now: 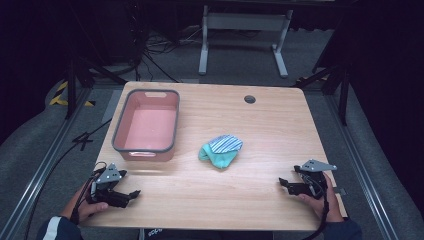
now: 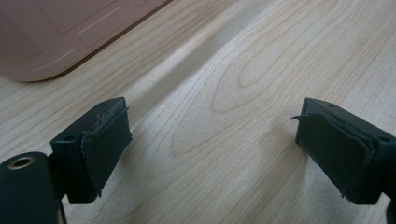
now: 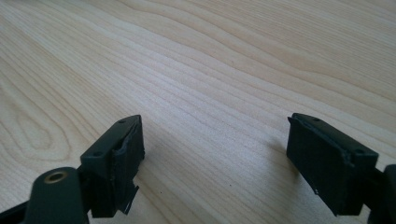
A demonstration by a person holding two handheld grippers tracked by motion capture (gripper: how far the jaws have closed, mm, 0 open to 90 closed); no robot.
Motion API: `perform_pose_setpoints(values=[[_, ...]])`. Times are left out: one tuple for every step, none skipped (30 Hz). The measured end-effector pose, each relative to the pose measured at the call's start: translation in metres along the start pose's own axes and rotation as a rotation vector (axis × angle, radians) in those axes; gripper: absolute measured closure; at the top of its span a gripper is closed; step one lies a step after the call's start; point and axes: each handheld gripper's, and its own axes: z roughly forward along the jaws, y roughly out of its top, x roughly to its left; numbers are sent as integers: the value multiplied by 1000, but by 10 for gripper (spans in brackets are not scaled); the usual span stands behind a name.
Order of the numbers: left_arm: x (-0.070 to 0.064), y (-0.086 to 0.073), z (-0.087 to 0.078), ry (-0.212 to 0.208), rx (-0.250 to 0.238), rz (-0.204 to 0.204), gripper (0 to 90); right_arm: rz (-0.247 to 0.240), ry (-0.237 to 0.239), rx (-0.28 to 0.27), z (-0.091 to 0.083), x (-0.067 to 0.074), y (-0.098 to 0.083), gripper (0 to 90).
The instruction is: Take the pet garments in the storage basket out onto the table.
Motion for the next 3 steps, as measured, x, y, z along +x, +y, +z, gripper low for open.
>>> perform_pose_setpoints(values=[[0, 0, 0, 3, 0, -4, 99, 0, 0, 0, 0, 0, 0, 197], [0, 0, 0, 6, 2, -4, 97, -1, 0, 0, 0, 0, 0, 197], [0, 0, 0, 6, 2, -4, 95, -1, 0, 0, 0, 0, 0, 197]])
